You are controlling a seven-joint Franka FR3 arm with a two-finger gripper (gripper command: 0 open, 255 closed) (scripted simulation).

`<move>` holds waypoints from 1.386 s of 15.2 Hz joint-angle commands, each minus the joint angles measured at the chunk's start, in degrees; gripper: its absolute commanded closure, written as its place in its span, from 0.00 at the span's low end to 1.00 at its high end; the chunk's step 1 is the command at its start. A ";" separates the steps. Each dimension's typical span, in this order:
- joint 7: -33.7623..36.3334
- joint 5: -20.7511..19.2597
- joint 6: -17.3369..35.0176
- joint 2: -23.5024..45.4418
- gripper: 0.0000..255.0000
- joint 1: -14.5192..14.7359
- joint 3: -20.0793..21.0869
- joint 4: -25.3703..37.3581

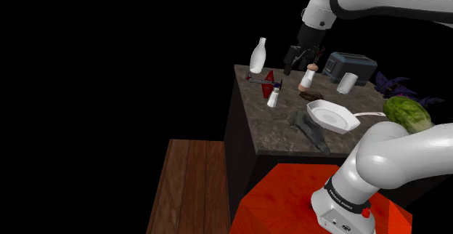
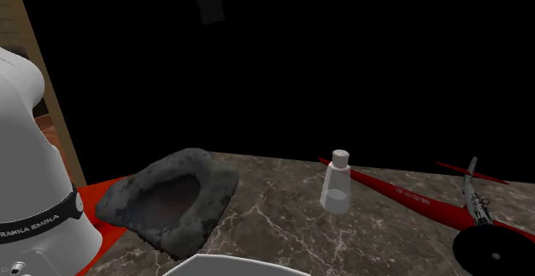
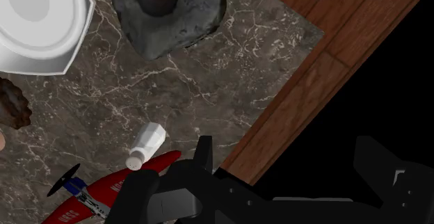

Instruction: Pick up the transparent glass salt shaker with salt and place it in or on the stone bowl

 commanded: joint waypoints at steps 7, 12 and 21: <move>-9.28 -2.11 6.94 6.85 0.00 -0.97 -7.88 -0.84; -17.34 -2.31 12.49 14.88 0.00 -1.14 -14.29 0.78; -34.12 3.81 20.17 33.95 0.00 -0.21 -24.75 8.88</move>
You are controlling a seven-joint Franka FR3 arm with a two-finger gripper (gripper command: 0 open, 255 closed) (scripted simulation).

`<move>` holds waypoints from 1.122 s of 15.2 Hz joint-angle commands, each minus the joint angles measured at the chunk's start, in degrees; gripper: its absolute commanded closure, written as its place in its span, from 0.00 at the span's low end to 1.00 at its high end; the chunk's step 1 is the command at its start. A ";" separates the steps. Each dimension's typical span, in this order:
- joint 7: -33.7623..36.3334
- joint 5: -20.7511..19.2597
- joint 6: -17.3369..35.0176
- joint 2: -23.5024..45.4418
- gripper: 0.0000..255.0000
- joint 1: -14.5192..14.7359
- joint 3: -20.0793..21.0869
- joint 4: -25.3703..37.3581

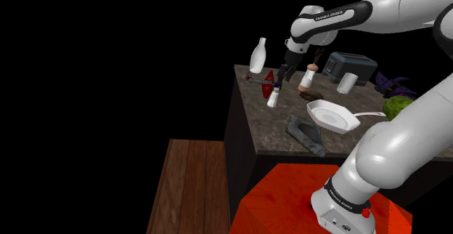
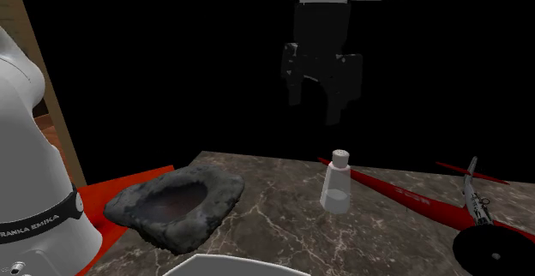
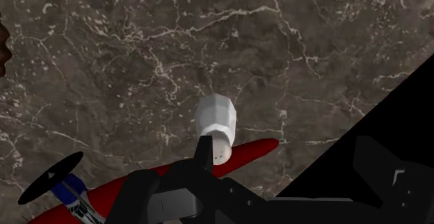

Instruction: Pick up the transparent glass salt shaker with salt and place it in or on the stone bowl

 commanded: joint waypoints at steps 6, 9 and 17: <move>-11.49 7.56 2.90 13.34 0.00 -0.80 -3.93 6.79; -12.03 8.34 5.09 14.39 0.00 -0.81 -3.83 5.48; -12.78 9.41 7.68 15.81 0.00 -0.82 -3.69 4.06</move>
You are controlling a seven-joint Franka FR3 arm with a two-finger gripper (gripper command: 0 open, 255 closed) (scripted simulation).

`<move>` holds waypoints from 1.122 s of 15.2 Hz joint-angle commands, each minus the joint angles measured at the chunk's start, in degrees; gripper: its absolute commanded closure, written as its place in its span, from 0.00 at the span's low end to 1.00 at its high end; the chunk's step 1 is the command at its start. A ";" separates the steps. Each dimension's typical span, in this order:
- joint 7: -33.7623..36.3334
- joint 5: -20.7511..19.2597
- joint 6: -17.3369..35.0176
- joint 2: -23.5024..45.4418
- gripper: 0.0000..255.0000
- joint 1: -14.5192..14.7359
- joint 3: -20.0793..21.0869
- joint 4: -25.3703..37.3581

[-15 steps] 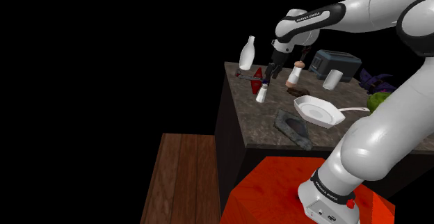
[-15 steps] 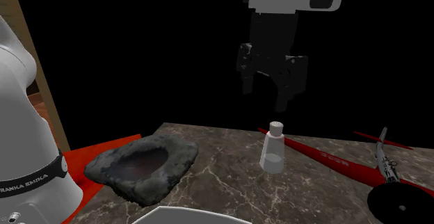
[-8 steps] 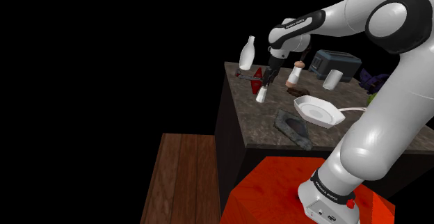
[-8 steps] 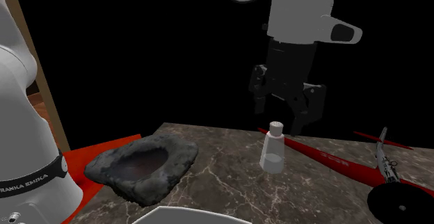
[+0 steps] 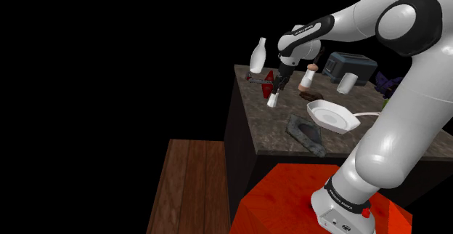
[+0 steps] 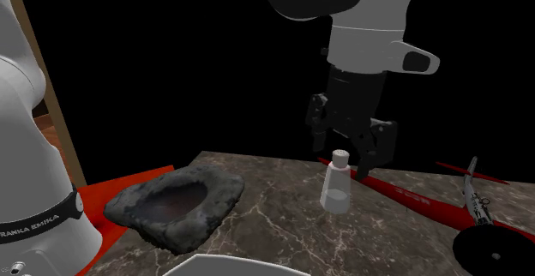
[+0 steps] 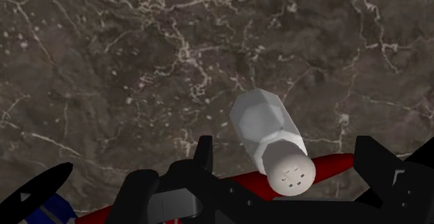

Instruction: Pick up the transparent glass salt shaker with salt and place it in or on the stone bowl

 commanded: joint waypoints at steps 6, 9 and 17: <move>-0.02 0.01 0.02 0.02 1.00 0.00 0.00 0.00; -0.01 0.01 0.02 0.01 1.00 0.00 0.00 0.00; 1.05 -1.27 -2.81 -1.73 1.00 0.12 -0.07 1.41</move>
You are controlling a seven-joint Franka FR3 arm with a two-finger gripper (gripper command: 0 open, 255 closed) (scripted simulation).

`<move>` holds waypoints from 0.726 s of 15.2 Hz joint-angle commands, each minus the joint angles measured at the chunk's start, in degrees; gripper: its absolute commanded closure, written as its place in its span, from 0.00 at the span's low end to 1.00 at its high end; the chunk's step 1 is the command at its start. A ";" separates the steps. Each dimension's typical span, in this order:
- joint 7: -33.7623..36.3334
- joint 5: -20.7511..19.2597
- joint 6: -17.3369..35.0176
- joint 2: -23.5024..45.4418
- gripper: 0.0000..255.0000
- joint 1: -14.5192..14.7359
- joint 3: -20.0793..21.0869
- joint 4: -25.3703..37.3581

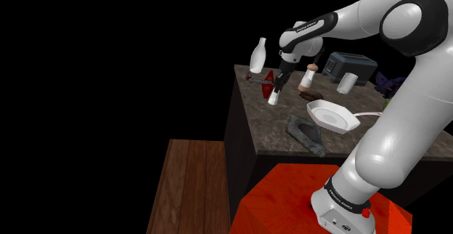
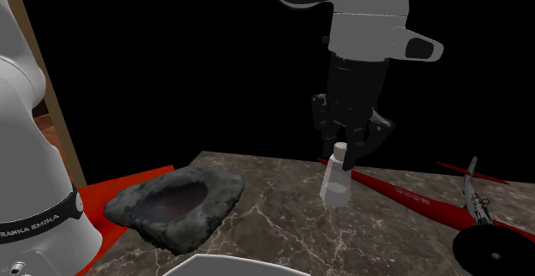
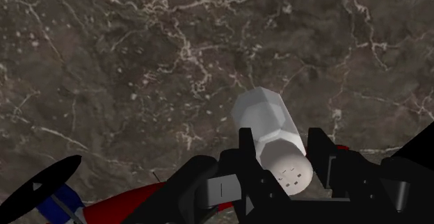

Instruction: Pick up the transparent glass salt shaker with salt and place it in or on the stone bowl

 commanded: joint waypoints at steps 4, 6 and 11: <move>1.22 -1.39 -3.67 -1.98 1.00 0.13 0.01 2.03; 1.64 -1.86 -5.12 -2.67 1.00 0.16 0.03 2.92; 2.55 -2.82 -8.80 -4.17 1.00 0.24 0.14 5.35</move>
